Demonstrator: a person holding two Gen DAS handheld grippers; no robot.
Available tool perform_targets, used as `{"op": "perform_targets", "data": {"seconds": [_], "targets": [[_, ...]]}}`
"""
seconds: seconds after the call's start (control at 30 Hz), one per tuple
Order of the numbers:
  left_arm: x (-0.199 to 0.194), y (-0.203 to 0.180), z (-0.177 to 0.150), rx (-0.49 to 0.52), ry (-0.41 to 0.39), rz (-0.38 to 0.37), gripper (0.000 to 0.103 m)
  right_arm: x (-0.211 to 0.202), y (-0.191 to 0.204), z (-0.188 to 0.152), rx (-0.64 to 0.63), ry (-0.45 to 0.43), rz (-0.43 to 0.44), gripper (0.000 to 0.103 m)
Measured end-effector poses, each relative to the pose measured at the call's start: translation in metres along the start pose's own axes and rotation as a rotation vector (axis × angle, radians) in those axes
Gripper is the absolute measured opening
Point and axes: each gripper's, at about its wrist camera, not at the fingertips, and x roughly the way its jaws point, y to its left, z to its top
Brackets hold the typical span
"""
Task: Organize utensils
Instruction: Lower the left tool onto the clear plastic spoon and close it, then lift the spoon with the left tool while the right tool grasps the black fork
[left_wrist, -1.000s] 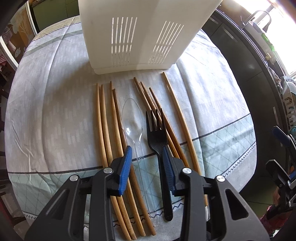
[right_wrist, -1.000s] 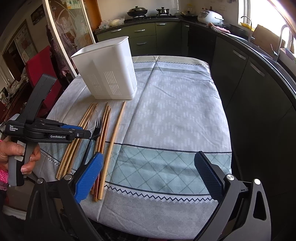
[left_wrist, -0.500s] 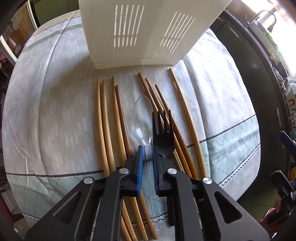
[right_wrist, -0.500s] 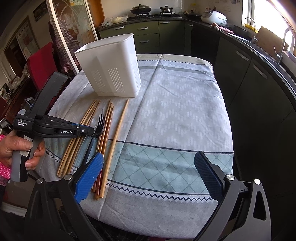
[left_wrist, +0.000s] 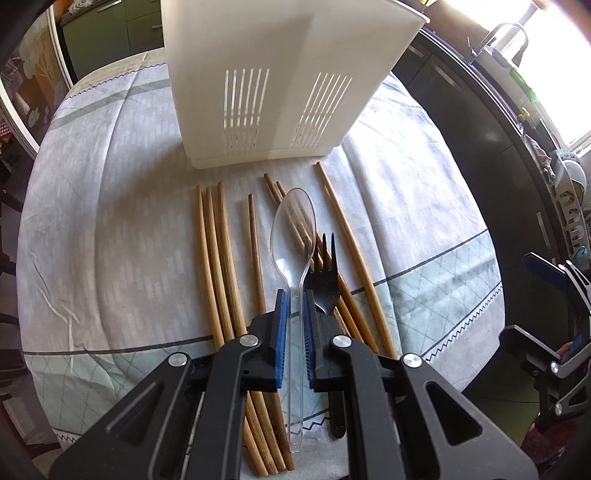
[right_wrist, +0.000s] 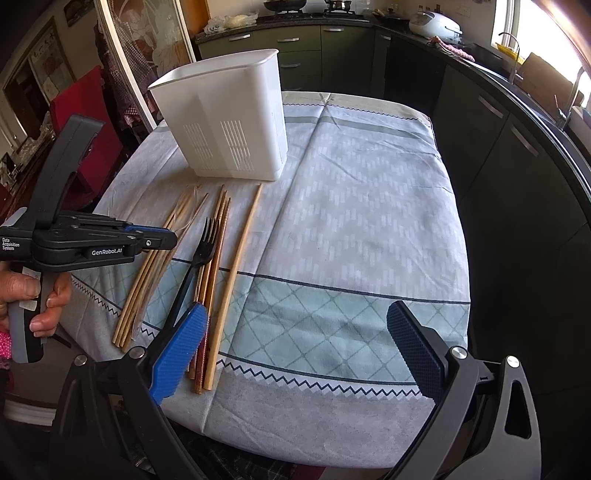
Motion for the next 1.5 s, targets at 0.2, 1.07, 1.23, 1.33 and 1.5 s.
{"op": "perform_targets", "data": {"seconds": [0.2, 1.07, 1.23, 1.33, 1.5], "targets": [[-0.029, 0.007, -0.006, 0.011, -0.072, -0.016, 0.009, 0.021, 0.011, 0.007, 0.005, 0.098, 0.038, 0.085], [-0.094, 0.031, -0.031, 0.036, -0.268, 0.018, 0.009, 0.106, 0.111, 0.039, -0.036, 0.298, 0.058, 0.021], [-0.098, 0.031, -0.033, 0.035, -0.276, 0.013, 0.009, 0.120, 0.122, 0.043, -0.029, 0.336, 0.057, 0.020], [-0.100, 0.032, -0.034, 0.037, -0.283, 0.012, 0.009, 0.127, 0.127, 0.044, -0.032, 0.349, 0.059, 0.018], [-0.100, 0.033, -0.034, 0.036, -0.283, 0.009, 0.009, 0.143, 0.134, 0.051, -0.038, 0.346, 0.042, 0.012]]}}
